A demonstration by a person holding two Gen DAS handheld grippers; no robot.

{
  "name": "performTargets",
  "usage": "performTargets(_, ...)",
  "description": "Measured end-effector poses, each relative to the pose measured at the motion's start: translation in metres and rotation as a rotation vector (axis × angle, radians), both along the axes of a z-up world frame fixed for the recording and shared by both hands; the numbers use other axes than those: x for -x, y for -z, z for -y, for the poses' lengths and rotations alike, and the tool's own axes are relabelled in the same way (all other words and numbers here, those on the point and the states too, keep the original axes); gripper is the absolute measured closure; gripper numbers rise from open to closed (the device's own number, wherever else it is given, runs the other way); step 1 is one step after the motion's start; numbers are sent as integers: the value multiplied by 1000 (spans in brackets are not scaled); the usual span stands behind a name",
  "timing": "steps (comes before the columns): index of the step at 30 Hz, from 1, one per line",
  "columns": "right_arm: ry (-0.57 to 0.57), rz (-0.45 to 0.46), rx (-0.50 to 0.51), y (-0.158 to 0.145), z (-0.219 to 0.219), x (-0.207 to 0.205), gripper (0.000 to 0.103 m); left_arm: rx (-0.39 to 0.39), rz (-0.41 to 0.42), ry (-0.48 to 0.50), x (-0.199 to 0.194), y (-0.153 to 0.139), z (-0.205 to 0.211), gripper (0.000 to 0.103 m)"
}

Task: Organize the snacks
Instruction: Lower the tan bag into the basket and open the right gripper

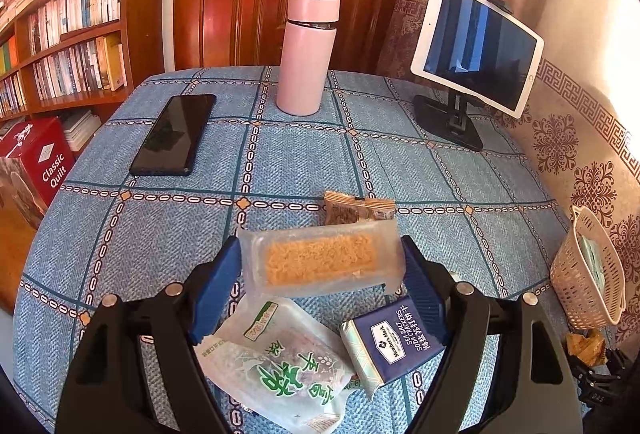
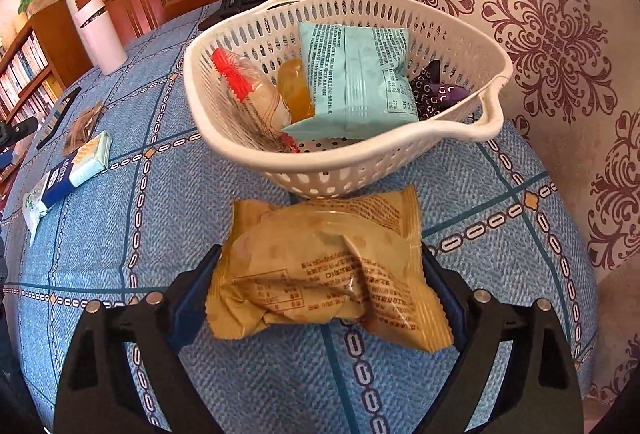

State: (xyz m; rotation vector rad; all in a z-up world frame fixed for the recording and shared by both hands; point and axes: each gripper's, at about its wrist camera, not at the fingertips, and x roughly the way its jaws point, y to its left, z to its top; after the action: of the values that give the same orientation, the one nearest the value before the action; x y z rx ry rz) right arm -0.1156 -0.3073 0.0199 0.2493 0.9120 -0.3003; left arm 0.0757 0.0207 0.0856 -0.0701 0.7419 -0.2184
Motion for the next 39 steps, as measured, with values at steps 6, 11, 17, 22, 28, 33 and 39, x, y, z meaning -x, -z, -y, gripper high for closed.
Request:
performTargets(6,-68,14,14,-19,-16,24,15,-4,2,4,1,0,2,23)
performTargets(11,-161,78,20,-52,-40,46,15,-3,2,2,1,0,2,23)
performTargets(17,-187,191,-1,-94,-48,45,15,-4,8,3,2,-1,2,23)
performTargets(22,-125,258,11,-110,-31,37,15,-3,9,5,3,-1,2,23)
performTargets(28,-34,308,9,-118,-1,21,15,-4,15,17,5,-3,7,23)
performTargets(33,19,315,22,-117,18,5,15,-9,20,28,6,-3,10,23)
performTargets(39,59,290,14,-106,36,-13,15,-10,20,30,6,-2,11,23)
